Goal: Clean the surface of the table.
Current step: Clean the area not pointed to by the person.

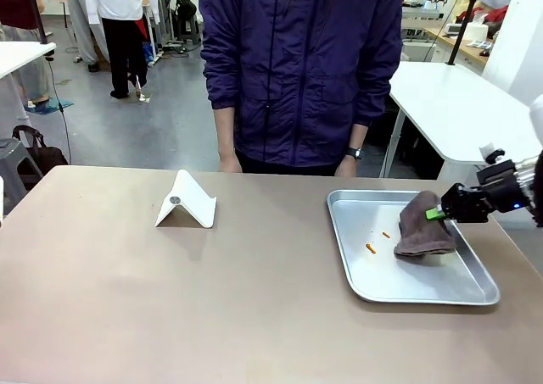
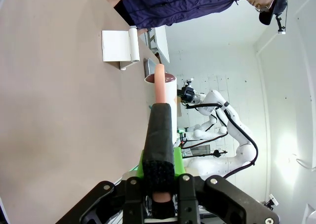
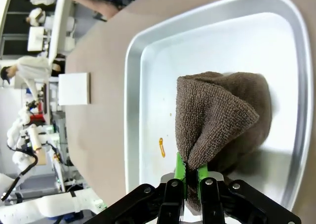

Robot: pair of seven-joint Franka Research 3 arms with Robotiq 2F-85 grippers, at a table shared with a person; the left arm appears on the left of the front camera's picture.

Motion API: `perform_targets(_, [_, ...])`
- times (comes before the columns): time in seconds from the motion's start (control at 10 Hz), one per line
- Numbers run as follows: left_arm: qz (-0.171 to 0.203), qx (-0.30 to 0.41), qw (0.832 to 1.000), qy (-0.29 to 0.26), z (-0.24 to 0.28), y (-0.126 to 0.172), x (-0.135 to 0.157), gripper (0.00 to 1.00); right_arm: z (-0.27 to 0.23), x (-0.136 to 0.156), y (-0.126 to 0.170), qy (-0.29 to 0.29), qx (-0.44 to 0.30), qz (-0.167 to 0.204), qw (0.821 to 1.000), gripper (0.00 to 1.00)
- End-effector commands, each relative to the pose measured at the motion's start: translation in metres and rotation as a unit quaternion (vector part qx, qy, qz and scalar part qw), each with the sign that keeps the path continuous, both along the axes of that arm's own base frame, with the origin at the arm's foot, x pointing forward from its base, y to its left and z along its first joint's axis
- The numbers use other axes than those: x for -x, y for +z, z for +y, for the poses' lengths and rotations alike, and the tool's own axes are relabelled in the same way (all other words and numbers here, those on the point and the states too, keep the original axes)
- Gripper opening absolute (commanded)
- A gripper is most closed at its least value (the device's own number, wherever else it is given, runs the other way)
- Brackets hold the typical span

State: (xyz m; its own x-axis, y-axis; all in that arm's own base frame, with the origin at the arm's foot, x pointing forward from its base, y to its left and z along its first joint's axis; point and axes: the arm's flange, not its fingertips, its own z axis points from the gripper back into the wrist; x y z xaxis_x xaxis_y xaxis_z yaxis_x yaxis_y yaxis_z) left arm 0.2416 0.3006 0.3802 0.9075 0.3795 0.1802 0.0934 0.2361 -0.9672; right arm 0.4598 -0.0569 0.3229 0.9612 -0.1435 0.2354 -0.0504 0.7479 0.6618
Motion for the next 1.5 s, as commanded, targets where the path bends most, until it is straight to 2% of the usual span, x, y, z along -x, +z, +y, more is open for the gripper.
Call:
perform_targets(0.0, [-0.002,-0.001,1.0,-0.005,-0.003,0.004,0.003,0.22,0.011,-0.021,-0.016,0.007,-0.004,0.01,1.0,0.1])
perform_targets(0.6, [-0.002,-0.001,1.0,-0.005,-0.003,0.004,0.003,0.22,0.066,-0.035,-0.041,0.09,-0.011,0.04,0.995,0.1])
perform_targets(1.0, [-0.002,-0.001,1.0,-0.005,-0.003,0.004,0.003,0.22,0.12,-0.027,-0.046,0.175,0.012,0.044,0.984,0.1])
perform_targets(1.4, [-0.002,-0.001,1.0,-0.005,-0.003,0.004,0.003,0.22,0.132,-0.028,-0.052,0.189,0.022,0.041,0.981,0.1])
